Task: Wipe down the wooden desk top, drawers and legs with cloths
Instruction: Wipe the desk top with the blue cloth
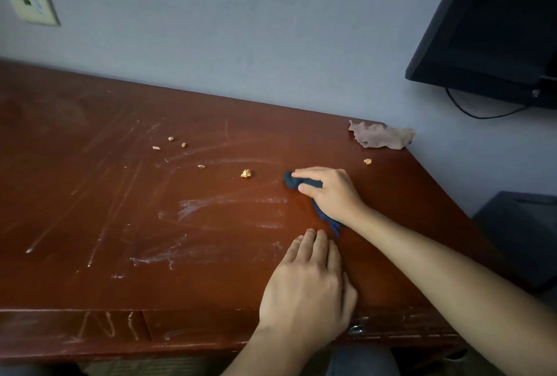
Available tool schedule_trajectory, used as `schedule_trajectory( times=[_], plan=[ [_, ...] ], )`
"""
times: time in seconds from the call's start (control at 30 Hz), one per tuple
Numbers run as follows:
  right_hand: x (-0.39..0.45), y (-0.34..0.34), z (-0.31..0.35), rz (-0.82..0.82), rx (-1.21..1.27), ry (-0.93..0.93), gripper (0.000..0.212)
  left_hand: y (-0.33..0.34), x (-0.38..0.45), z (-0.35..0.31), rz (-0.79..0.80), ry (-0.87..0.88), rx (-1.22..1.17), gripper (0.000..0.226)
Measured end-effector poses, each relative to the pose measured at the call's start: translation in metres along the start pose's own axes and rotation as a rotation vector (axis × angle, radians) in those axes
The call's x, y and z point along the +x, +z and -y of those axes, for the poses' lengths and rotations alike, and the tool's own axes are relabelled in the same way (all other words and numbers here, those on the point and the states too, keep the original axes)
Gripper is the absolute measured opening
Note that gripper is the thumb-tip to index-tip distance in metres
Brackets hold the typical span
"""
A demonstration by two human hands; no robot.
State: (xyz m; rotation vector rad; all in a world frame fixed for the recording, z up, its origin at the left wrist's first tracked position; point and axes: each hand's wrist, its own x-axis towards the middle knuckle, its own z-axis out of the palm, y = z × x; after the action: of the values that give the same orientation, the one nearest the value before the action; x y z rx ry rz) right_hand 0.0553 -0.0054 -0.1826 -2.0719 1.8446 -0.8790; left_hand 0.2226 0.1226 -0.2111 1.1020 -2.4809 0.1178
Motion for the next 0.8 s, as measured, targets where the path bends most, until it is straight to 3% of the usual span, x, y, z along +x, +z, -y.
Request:
schedule_trajectory(
  times=[0.2,0.33,0.8],
  plan=[
    [0.075,0.012,-0.005,-0.073,-0.049,0.116,0.032,-0.001,-0.001,0.002,-0.018,-0.001,0.010,0.057],
    [0.080,0.013,-0.004,-0.045,-0.078,0.105,0.033,-0.002,-0.001,0.003,-0.014,-0.001,0.001,0.056],
    [-0.078,-0.005,0.030,0.087,0.028,-0.057,0.038,0.002,-0.012,0.008,-0.109,0.082,-0.041,0.040]
  ],
)
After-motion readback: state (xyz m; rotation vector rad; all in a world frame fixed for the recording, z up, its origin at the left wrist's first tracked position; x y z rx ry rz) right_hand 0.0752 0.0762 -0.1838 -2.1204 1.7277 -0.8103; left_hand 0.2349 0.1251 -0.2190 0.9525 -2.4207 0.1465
